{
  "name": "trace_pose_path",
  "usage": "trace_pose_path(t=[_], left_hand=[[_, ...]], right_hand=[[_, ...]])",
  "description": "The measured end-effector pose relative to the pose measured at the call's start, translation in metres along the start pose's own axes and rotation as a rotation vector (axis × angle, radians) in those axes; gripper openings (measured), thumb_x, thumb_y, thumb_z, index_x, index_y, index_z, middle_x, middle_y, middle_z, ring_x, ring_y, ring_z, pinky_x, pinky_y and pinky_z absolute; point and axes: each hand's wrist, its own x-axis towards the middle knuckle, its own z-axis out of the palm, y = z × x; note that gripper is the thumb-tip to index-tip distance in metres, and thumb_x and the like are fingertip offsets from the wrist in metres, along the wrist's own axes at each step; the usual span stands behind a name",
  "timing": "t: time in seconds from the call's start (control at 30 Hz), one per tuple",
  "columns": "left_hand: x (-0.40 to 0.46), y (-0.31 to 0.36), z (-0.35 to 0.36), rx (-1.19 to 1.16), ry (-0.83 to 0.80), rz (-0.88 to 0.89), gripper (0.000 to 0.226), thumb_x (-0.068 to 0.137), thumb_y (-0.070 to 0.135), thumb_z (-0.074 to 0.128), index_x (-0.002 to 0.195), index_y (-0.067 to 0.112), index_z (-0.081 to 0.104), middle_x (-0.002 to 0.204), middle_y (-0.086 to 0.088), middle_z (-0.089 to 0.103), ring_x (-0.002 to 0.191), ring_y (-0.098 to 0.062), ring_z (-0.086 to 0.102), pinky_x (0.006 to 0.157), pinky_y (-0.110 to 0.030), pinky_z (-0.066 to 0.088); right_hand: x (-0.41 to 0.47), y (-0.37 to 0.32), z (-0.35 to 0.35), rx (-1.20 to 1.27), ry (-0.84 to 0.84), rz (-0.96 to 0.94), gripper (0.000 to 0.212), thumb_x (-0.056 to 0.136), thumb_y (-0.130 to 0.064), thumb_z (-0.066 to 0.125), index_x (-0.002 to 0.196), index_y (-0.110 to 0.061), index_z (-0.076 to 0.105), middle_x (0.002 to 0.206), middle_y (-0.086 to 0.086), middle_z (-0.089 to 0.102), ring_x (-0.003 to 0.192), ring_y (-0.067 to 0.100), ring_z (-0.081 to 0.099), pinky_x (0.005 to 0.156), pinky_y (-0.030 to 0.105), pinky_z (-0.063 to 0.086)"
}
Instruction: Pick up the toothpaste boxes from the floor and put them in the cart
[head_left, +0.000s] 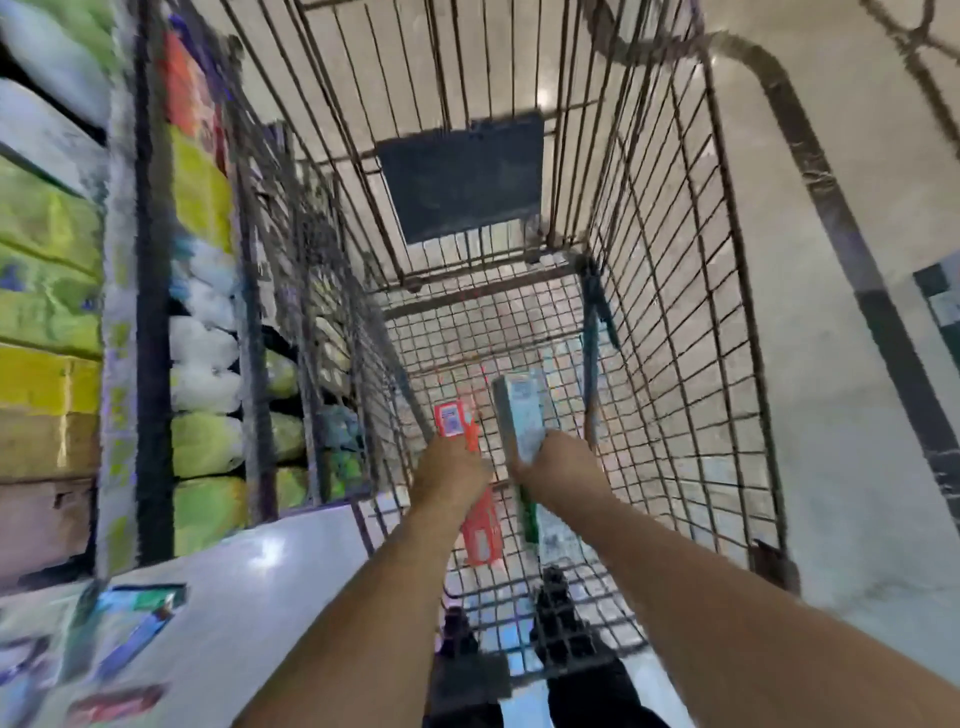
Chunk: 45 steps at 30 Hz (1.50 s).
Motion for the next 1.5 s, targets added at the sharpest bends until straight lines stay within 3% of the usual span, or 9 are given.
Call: trace_pose_path(t=[0.13, 0.3, 0.47, 0.67, 0.8, 1.0, 1.2, 1.43, 1.5], left_hand=[[0.037, -0.015, 0.035, -0.058, -0.020, -0.114, 0.026, 0.088, 0.026, 0.066, 0.108, 0.010, 0.067, 0.108, -0.013, 0.069, 0.095, -0.031, 0.066, 0.064, -0.028, 0.042], [0.058, -0.036, 0.057, -0.016, -0.007, -0.175, 0.034, 0.093, 0.036, 0.061, 0.116, 0.011, 0.064, 0.116, -0.013, 0.068, 0.103, -0.033, 0.065, 0.069, -0.030, 0.043], [0.063, -0.041, 0.064, -0.121, -0.029, -0.227, 0.027, 0.095, 0.023, 0.053, 0.114, 0.006, 0.062, 0.116, -0.016, 0.066, 0.102, -0.034, 0.064, 0.074, -0.031, 0.048], [0.057, -0.039, 0.066, -0.173, -0.110, -0.245, 0.029, 0.096, 0.019, 0.051, 0.117, 0.003, 0.063, 0.114, -0.017, 0.066, 0.099, -0.035, 0.065, 0.081, -0.038, 0.057], [0.043, -0.035, 0.061, -0.077, -0.133, -0.213, 0.031, 0.098, 0.014, 0.049, 0.125, 0.000, 0.055, 0.124, -0.018, 0.060, 0.108, -0.033, 0.061, 0.064, -0.029, 0.045], [-0.018, -0.002, -0.016, -0.064, -0.111, 0.060, 0.039, 0.092, 0.031, 0.055, 0.124, 0.008, 0.058, 0.120, -0.015, 0.063, 0.096, -0.029, 0.062, 0.074, -0.030, 0.047], [-0.148, 0.041, -0.152, 0.063, 0.009, 0.382, 0.064, 0.097, 0.050, 0.050, 0.149, 0.017, 0.034, 0.146, -0.005, 0.046, 0.120, -0.020, 0.053, 0.098, -0.032, 0.044], [-0.282, 0.000, -0.241, 0.175, 0.132, 0.464, 0.070, 0.094, 0.060, 0.046, 0.148, 0.018, 0.034, 0.153, -0.007, 0.035, 0.134, -0.023, 0.041, 0.109, -0.037, 0.036], [-0.314, -0.029, -0.246, 0.188, 0.139, 0.435, 0.069, 0.095, 0.061, 0.043, 0.148, 0.019, 0.032, 0.153, -0.004, 0.034, 0.133, -0.024, 0.041, 0.103, -0.034, 0.033]], right_hand=[[0.023, 0.007, 0.034, -0.030, -0.119, 0.062, 0.046, 0.082, -0.045, 0.073, 0.106, -0.008, 0.059, 0.096, 0.005, 0.065, 0.085, 0.023, 0.067, 0.073, 0.037, 0.059], [0.035, 0.018, 0.062, -0.077, -0.170, 0.080, 0.038, 0.085, -0.043, 0.070, 0.103, -0.013, 0.057, 0.088, 0.000, 0.060, 0.075, 0.019, 0.058, 0.058, 0.028, 0.047], [0.035, 0.019, 0.079, -0.104, -0.214, 0.068, 0.040, 0.084, -0.047, 0.069, 0.105, -0.013, 0.059, 0.092, 0.002, 0.065, 0.075, 0.020, 0.061, 0.059, 0.030, 0.052], [0.031, 0.020, 0.074, -0.008, -0.256, 0.015, 0.022, 0.097, -0.022, 0.055, 0.116, -0.015, 0.063, 0.108, 0.005, 0.069, 0.058, 0.001, 0.049, 0.041, 0.010, 0.029], [0.024, 0.020, 0.068, -0.008, -0.299, -0.037, 0.029, 0.095, -0.029, 0.059, 0.120, -0.014, 0.060, 0.114, 0.007, 0.068, 0.079, 0.015, 0.059, 0.056, 0.019, 0.042], [-0.016, 0.002, -0.036, -0.063, -0.213, -0.135, 0.051, 0.094, -0.043, 0.057, 0.135, -0.013, 0.052, 0.129, 0.007, 0.061, 0.111, 0.022, 0.059, 0.090, 0.031, 0.049], [-0.117, -0.055, -0.182, -0.202, -0.104, -0.415, 0.062, 0.094, -0.056, 0.048, 0.143, -0.018, 0.043, 0.144, 0.006, 0.050, 0.125, 0.022, 0.053, 0.106, 0.042, 0.043], [-0.231, -0.113, -0.248, -0.394, 0.012, -0.734, 0.072, 0.087, -0.066, 0.045, 0.145, -0.025, 0.037, 0.151, 0.002, 0.040, 0.133, 0.020, 0.044, 0.112, 0.044, 0.037], [-0.255, -0.125, -0.245, -0.486, 0.026, -0.810, 0.075, 0.087, -0.067, 0.042, 0.148, -0.025, 0.033, 0.154, 0.003, 0.036, 0.137, 0.021, 0.039, 0.114, 0.041, 0.034]])
